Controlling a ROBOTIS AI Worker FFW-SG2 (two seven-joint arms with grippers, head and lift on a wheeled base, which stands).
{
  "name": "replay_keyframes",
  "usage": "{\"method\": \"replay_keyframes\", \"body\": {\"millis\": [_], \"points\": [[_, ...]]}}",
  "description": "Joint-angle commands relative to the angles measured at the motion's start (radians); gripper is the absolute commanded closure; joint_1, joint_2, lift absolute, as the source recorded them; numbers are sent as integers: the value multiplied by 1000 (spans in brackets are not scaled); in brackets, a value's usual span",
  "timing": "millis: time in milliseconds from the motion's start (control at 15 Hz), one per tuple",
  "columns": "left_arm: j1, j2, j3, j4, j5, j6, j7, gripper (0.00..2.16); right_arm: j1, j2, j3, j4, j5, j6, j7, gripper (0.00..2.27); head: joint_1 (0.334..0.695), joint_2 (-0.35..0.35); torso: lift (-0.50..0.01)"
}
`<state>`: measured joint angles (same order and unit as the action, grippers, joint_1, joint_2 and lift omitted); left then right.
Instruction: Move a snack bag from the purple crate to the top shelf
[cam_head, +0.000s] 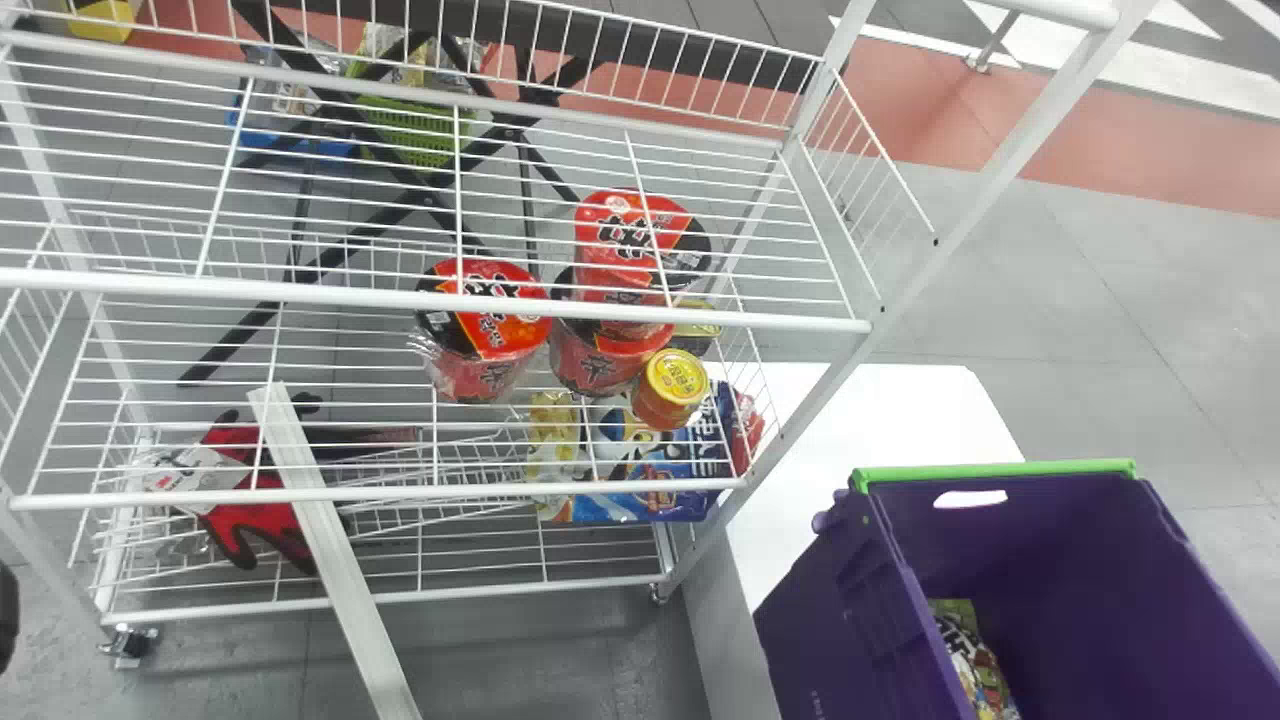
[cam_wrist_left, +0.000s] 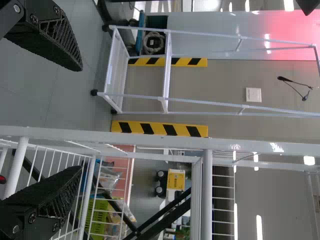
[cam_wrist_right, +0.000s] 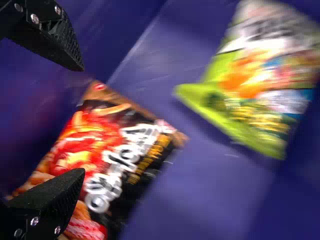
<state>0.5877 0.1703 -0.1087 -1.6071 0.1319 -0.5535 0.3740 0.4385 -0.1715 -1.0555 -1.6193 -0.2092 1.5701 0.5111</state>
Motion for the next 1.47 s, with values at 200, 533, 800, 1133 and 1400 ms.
{"method": "replay_keyframes", "body": {"millis": [200,533,800,1133,1400], "points": [[-2,0,3,1,2,-2,0,120,-78,-79,141,191,74,2,-60,87,695,-350,-450],[-9,-2,1,12,2,-12,0,120,-130,-161,183,351,97,-49,-132,73,695,-350,-450],[-8,-5,1,15,2,-21,0,120,-156,-197,216,429,106,-144,-151,53,695,-350,-450],[0,-5,1,19,2,-52,2,120,-159,-184,299,490,125,-267,-149,46,695,-350,-450],[1,0,1,26,2,-70,8,120,-158,-166,328,529,139,-380,-149,60,695,-350,-450]]}}
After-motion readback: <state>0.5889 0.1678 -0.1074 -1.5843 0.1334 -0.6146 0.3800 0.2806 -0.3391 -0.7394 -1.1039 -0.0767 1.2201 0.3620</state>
